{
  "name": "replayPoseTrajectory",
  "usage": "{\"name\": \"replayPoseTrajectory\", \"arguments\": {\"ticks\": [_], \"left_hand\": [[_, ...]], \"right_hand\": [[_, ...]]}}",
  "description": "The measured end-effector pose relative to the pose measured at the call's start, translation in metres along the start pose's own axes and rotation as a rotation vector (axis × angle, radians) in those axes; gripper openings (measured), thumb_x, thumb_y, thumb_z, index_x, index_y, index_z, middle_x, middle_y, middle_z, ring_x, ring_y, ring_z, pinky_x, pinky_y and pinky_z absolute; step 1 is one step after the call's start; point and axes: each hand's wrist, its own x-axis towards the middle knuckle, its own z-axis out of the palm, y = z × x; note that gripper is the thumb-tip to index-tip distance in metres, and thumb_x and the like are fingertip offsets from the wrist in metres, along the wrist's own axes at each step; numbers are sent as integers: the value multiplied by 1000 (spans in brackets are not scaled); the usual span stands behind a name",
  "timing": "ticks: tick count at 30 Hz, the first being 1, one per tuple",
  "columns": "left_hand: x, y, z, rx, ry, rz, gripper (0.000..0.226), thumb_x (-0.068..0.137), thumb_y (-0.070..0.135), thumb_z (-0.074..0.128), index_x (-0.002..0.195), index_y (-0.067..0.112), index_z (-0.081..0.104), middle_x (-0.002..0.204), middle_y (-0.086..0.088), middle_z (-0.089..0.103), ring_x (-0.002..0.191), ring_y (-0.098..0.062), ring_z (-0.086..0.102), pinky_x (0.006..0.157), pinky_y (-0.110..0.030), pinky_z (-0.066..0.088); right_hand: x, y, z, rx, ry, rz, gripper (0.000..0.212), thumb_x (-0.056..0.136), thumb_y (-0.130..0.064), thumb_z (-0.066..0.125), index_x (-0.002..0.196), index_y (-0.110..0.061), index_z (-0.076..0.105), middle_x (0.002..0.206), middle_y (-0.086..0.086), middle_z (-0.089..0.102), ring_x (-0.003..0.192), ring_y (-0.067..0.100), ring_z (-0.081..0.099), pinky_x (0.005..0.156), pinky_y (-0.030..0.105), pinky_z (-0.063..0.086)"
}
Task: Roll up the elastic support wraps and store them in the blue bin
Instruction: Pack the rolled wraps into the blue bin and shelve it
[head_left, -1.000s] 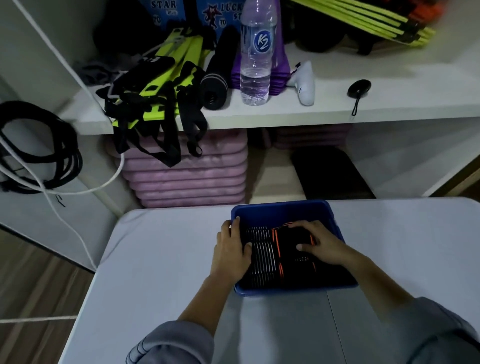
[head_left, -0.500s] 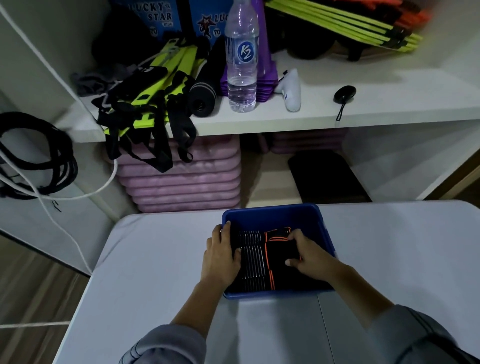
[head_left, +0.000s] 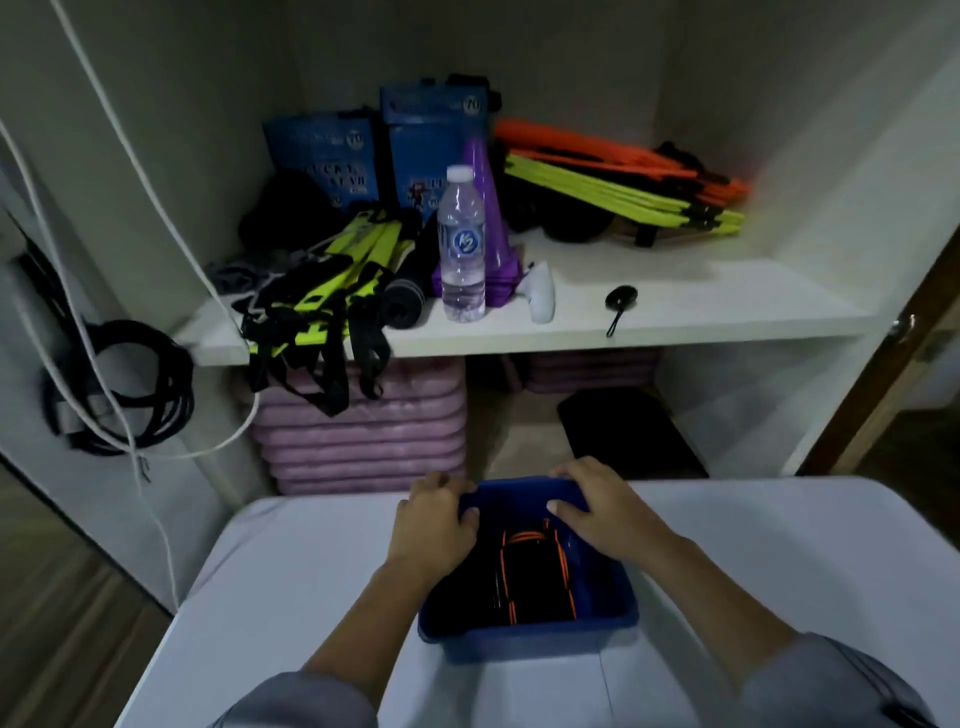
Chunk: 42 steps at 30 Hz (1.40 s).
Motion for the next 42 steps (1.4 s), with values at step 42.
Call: {"name": "replayPoseTrajectory", "arguments": {"ticks": [42], "left_hand": [[175, 266, -398, -392, 883, 438, 34, 93, 42, 49, 123, 27, 53, 139, -11, 32, 113, -30, 52, 93, -35, 45]], "right_hand": [[143, -238, -430, 179, 1105, -305, 31, 91, -40, 54, 100, -14, 69, 129, 20, 45, 131, 30, 30, 100, 28, 27]]}}
